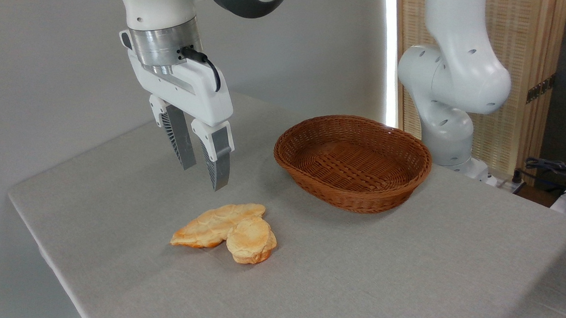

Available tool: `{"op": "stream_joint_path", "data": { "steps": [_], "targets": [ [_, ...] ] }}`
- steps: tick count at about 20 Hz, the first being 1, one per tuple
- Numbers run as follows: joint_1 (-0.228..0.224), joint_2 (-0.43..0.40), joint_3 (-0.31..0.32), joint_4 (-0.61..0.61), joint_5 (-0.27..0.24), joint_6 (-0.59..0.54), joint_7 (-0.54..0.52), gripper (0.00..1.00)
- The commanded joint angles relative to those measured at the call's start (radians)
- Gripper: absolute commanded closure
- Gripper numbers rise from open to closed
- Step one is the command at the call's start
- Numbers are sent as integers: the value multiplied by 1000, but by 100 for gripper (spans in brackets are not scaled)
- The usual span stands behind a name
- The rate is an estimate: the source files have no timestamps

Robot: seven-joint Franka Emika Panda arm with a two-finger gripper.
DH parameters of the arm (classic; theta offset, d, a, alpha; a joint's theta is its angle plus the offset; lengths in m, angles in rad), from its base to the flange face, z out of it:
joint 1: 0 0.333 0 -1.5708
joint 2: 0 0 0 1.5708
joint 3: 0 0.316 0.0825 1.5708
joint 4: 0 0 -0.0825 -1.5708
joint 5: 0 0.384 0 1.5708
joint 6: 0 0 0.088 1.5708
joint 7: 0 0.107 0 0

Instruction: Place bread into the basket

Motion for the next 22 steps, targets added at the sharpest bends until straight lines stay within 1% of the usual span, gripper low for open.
{"op": "stream_joint_path", "data": {
  "steps": [1, 22],
  "targets": [
    [-6, -3, 7, 3, -2, -8, -17, 0],
    [-4, -3, 9, 4, -2, 0, -9, 0]
  ]
}}
